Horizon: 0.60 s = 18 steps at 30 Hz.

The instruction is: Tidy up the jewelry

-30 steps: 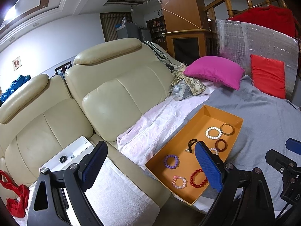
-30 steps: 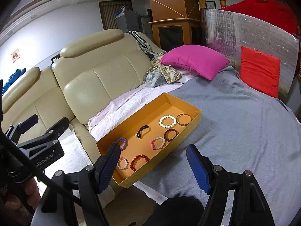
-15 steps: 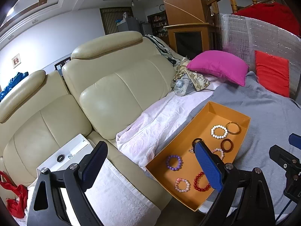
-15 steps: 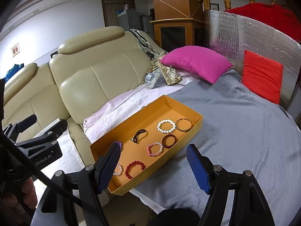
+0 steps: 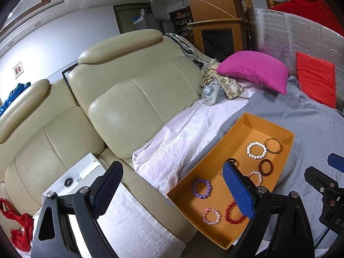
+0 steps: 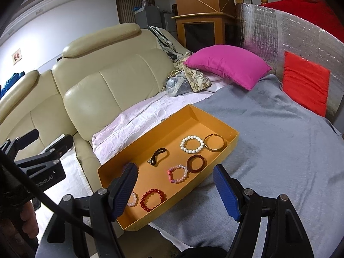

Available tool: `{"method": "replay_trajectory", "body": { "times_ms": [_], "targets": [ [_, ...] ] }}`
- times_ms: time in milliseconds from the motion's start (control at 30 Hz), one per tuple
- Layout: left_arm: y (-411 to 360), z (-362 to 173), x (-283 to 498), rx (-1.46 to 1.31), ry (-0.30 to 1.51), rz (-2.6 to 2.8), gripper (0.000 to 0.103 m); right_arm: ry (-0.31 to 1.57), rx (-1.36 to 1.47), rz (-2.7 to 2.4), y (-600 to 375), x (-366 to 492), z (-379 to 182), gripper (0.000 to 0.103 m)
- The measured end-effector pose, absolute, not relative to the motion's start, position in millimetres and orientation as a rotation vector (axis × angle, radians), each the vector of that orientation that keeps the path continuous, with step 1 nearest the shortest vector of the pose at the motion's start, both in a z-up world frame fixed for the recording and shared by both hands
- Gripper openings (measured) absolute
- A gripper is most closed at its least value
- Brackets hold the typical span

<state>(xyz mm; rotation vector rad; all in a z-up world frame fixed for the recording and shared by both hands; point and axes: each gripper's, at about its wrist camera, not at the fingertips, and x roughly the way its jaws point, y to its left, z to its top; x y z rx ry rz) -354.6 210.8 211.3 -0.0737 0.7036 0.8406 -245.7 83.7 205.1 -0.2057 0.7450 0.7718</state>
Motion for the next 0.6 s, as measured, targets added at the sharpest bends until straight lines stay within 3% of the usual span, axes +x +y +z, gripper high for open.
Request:
{"method": "replay_trajectory", "body": {
  "times_ms": [600],
  "targets": [
    [219.9,203.5,-344.2,-0.080,0.731,0.875,0.094,0.774,-0.217,0.807,98.3,-228.5,192.8,0.076]
  ]
}}
